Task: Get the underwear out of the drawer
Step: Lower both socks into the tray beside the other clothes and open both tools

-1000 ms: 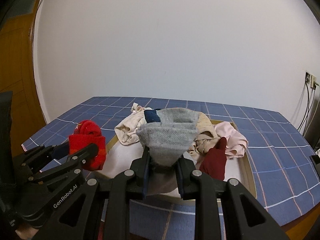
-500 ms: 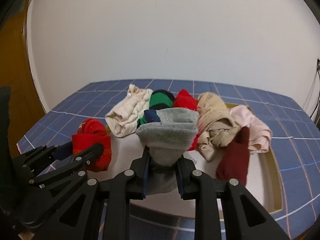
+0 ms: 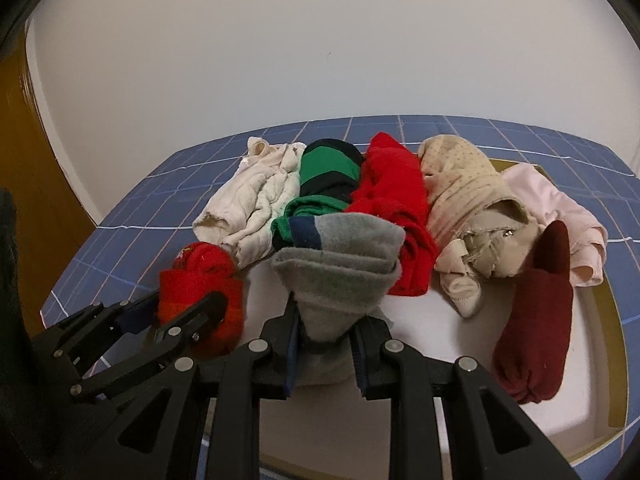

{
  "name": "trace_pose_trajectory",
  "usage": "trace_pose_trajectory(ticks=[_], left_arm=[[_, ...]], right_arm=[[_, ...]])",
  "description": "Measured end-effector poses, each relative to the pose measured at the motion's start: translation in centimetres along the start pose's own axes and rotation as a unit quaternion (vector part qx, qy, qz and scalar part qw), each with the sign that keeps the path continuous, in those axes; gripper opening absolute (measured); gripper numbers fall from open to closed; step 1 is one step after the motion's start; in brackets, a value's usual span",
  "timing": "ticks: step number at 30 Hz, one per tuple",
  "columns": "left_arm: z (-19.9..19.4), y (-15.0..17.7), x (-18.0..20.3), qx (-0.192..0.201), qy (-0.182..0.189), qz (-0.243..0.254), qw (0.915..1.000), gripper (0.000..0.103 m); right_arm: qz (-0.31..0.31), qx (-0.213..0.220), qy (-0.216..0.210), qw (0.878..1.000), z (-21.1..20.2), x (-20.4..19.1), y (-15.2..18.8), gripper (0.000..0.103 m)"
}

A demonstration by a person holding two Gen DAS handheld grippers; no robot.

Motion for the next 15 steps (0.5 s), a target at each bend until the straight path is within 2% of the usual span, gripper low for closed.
trace_pose_trajectory(ticks=[4,10,15], left_arm=[[0.5,-0.4,0.1,-0.003,-0.001,0.003,1.0,0.032],[0.4,-0.1,0.2,0.015,-0.013,0.016,0.9997,0.031],[0.4,-0.2,-0.2,0.019,-0.012,0.005,0.9997,0.032]], right_arm=[[0.011,-0.013,-0.013,1.0,1.0,0.4,-0.3,0.025],[0.014,-0.025,-0.022,0.999,2.2,0.4,-0.1,0.025],[0.006,-0.028,-0.027,0.999,2.6,0.2,-0.3,0.025]])
Point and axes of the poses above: each gripper's, at about its wrist camera, not at the fingertips, and z roughly the way its jaws point, x to its right, y to its underside, the point moved 2 cm from there along z, roughly the way its jaws point, and after that the axes turned 14 degrees about -z, right-handed, at the moved point
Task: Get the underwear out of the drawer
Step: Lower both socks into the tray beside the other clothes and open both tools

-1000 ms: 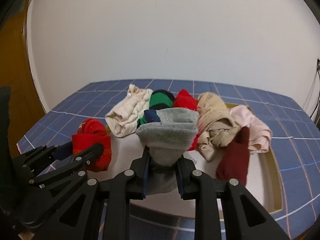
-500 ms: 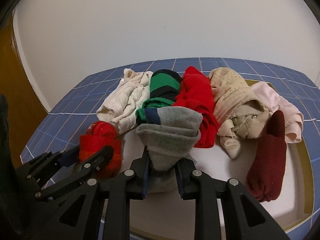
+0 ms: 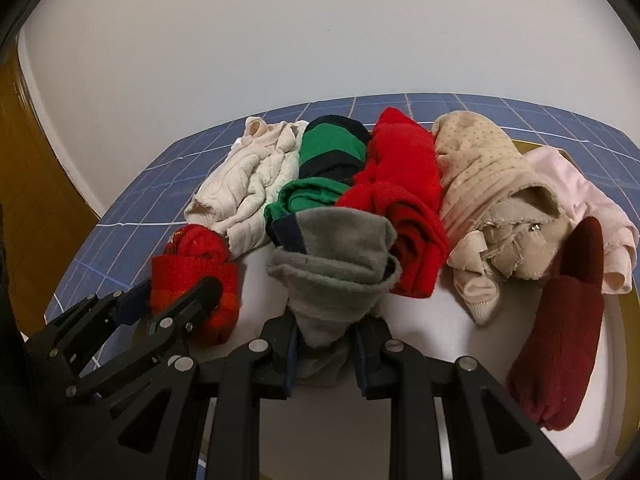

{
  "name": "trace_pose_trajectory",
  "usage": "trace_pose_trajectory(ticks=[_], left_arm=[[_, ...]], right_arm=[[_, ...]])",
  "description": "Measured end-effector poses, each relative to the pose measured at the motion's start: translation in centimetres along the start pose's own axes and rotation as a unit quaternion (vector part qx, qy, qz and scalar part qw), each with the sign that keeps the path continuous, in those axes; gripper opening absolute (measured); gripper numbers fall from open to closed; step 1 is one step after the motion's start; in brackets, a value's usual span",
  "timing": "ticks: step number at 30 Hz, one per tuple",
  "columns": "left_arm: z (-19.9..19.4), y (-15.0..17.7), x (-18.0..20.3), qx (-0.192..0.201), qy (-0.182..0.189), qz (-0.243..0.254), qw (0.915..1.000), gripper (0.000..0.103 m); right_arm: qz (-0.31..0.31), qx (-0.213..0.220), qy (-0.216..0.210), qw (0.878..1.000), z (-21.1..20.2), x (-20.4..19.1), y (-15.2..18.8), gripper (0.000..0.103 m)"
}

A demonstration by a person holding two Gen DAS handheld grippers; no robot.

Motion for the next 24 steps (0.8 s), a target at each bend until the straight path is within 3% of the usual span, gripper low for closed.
trace_pose_trajectory(ticks=[10,24], left_arm=[[0.3,-0.2,-0.2,0.001,0.013,-0.03,0.9995,0.041],[0.5,-0.1,0.0,0.001,0.005,-0.025,0.9997,0.041]], right_arm=[[0.059,0.029,-0.056,0.996,-0.5,1.7,1.0,0.03],[0.055,0.04,-0.02,0.997,-1.4,1.1,1.6,0.032]])
Point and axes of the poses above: each gripper's, at about its wrist camera, not at the fingertips, and z roughly the way its jaws point, x to its right, y to its underside, the point moved 2 cm from there along z, roughly the way its jaws point, and after that the axes turned 14 degrees about -z, right-handed, at the moved point
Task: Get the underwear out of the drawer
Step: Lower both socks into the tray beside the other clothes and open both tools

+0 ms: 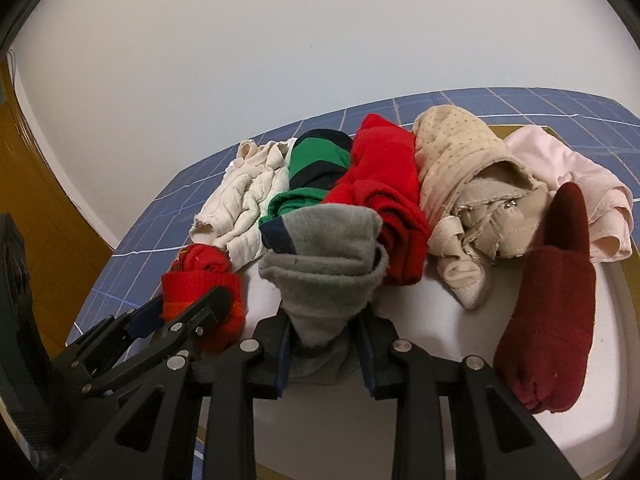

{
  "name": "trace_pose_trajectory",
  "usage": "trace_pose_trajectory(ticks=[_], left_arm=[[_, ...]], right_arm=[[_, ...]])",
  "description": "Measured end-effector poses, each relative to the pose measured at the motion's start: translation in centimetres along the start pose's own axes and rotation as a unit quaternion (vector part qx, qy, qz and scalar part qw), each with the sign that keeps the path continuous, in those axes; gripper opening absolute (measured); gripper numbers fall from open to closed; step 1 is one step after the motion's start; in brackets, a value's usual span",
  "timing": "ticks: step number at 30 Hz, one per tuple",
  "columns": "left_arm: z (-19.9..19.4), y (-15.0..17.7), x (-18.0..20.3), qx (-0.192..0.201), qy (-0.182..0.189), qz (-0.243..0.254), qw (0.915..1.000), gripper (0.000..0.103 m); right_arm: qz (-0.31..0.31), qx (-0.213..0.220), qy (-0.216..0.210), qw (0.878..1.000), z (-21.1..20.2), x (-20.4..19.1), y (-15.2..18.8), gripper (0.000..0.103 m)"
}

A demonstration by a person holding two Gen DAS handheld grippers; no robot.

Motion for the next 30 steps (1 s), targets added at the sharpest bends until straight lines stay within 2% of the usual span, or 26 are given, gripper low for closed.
trace_pose_trajectory(ticks=[6,11,13,15,16,17,18,19,20,22,26,28,30], left_arm=[[0.0,0.0,-0.1,0.0,0.0,0.0,1.0,0.042],[-0.4,0.0,-1.0,-0.002,0.025,-0.02,0.9995,0.042],[-0.9,-0.1,-1.6,-0.01,0.036,-0.038,0.9986,0.042],[-1.8,-0.5,-2.1,-0.007,0.048,-0.049,0.9976,0.042],[-2.1,-0.7,-2.2,-0.001,0.044,-0.049,0.9978,0.051],[-2.7,-0.9,-2.4,0.014,0.025,-0.045,0.9986,0.06],[-3.3,-1.2,-2.5,0.03,0.01,-0.04,0.9987,0.079],[-4.1,-1.3,-2.8,0.05,0.002,-0.036,0.9981,0.092],[-5.0,-1.5,-3.0,0.073,-0.002,-0.033,0.9968,0.096],[-6.5,-1.5,-3.5,0.105,-0.011,-0.031,0.9939,0.099],[-7.8,-0.8,-3.5,0.114,-0.028,-0.018,0.9929,0.099],[-8.2,0.1,-3.4,0.129,-0.041,-0.015,0.9907,0.099],[-7.9,0.4,-2.6,0.14,-0.048,-0.003,0.989,0.099]], right_arm=[[-0.002,0.002,0.004,1.0,-0.2,-0.1,0.1,0.032],[-0.019,0.021,-0.003,1.0,-1.0,-0.6,-0.1,0.035],[-0.028,0.039,-0.011,0.999,-1.6,-0.8,-0.3,0.04],[-0.023,0.054,-0.029,0.998,-2.1,-0.6,-0.4,0.055],[-0.016,0.056,-0.042,0.997,-2.2,-0.4,-0.5,0.06],[-0.004,0.056,-0.059,0.997,-2.4,-0.1,-0.5,0.066],[0.007,0.06,-0.079,0.995,-2.7,0.2,-0.5,0.067],[0.011,0.066,-0.096,0.993,-3.1,0.2,-0.6,0.067],[0.011,0.07,-0.109,0.992,-3.4,0.1,-0.7,0.068],[0.006,0.075,-0.115,0.99,-4.1,-0.4,-0.9,0.068],[0.012,0.088,-0.108,0.99,-5.5,-1.8,-0.1,0.068],[0.014,0.105,-0.08,0.991,-6.1,-2.2,0.7,0.068],[0.005,0.124,-0.032,0.992,-6.5,-2.2,1.2,0.068]])
Point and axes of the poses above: each gripper's, at about its wrist camera, not at the fingertips, and z roughly the way its jaws point, x to its right, y to its underside, the point moved 2 cm from there along z, roughly the way its jaws point, and after that the axes turned 14 degrees about -z, right-handed, at the moved point
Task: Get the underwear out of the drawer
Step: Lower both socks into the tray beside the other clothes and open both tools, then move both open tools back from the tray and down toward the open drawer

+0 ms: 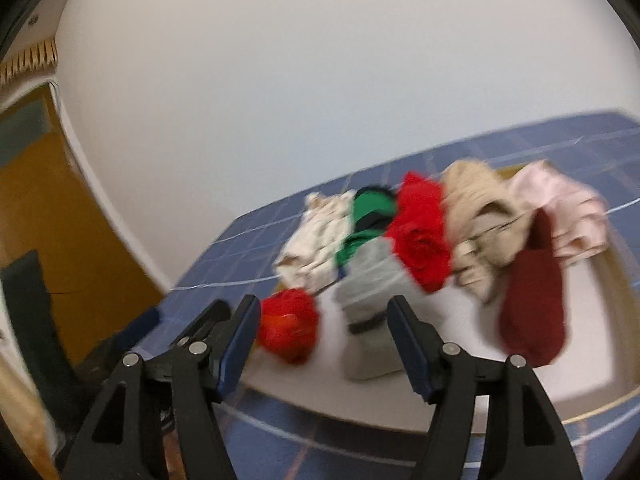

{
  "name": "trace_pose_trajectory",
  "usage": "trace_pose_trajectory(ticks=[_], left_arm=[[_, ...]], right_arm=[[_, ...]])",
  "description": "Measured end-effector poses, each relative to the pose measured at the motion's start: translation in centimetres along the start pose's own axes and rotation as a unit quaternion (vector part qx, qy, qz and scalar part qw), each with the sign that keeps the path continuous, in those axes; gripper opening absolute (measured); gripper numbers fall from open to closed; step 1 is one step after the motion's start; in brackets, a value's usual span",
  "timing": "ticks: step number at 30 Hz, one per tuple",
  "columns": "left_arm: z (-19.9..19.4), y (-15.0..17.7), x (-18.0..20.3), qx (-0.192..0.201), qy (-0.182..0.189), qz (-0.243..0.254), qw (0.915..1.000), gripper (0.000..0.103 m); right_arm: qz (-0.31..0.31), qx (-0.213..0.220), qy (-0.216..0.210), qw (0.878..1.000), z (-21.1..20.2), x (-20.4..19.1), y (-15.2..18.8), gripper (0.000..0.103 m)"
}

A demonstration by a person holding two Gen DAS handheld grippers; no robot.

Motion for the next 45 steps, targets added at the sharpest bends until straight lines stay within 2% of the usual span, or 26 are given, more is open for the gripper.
trace_pose_trajectory(ticks=[3,6,9,16,25,32,45], left_arm=[[0.0,0.0,0.9,0.011,-0.017,0.014,0.9997,0.099],[-0.9,-0.3,1.7,0.04,-0.007,0.019,0.999,0.099],[-1.6,-0.1,2.3,0.043,0.011,0.018,0.9989,0.099],[-3.4,1.3,1.6,0.037,0.029,-0.004,0.9989,0.099],[-5.5,4.4,0.5,0.044,0.024,-0.014,0.9987,0.099],[-6.1,6.7,0.0,0.035,0.027,-0.03,0.9986,0.099],[-8.5,8.6,-1.0,0.018,0.025,-0.042,0.9986,0.099]], right_arm=[[-0.012,0.029,0.063,0.998,-1.0,0.7,-0.1,0.068],[-0.003,0.044,0.081,0.996,-2.1,1.8,-0.3,0.068],[-0.004,0.043,0.092,0.995,-3.0,2.3,-0.2,0.068],[-0.025,0.089,0.104,0.99,-6.4,1.2,1.2,0.068],[-0.035,0.124,0.139,0.982,-8.7,0.2,4.9,0.068],[-0.051,0.15,0.143,0.977,-10.2,-1.0,6.6,0.068],[-0.047,0.156,0.136,0.977,-11.6,-1.5,8.7,0.068]])
Point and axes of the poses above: each gripper's, at about its wrist camera, not at the fingertips, and z roughly the way its jaws point, x to its right, y to its underside, the point moved 2 cm from there along z, roughly the way its jaws point, and after that the axes turned 14 degrees about -z, right-handed, at the moved point
